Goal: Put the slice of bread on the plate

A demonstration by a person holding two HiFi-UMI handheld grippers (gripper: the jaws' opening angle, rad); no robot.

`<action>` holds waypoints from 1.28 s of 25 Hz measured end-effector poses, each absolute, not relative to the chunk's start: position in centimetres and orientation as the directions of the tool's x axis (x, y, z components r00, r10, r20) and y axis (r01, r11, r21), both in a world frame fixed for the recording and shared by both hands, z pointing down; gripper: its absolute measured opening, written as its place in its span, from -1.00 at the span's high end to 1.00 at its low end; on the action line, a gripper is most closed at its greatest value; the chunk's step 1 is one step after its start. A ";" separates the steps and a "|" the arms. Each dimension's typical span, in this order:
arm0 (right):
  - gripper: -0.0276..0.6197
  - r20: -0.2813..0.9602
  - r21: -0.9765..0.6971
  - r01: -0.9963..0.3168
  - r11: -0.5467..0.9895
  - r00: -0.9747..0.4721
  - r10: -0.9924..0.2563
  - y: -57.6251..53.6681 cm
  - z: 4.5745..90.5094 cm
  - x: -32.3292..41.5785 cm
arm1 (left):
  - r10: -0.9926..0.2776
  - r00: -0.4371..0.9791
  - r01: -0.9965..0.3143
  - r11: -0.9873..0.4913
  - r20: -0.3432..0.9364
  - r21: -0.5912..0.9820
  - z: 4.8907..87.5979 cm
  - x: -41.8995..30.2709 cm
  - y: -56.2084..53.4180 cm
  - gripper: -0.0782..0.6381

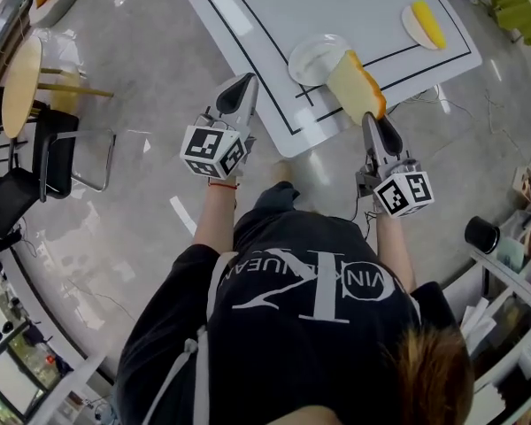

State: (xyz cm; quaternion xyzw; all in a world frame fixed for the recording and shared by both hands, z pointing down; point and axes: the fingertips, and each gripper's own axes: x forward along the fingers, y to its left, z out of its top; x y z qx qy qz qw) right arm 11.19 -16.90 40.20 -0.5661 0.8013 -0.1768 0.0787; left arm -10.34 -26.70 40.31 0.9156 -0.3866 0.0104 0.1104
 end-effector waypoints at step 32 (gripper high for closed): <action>0.64 0.183 -0.761 -0.563 0.322 -0.663 -0.726 -27.9 43.9 9.5 | -0.756 0.630 -0.770 -0.579 0.176 0.268 44.2 -8.1 -30.8 0.78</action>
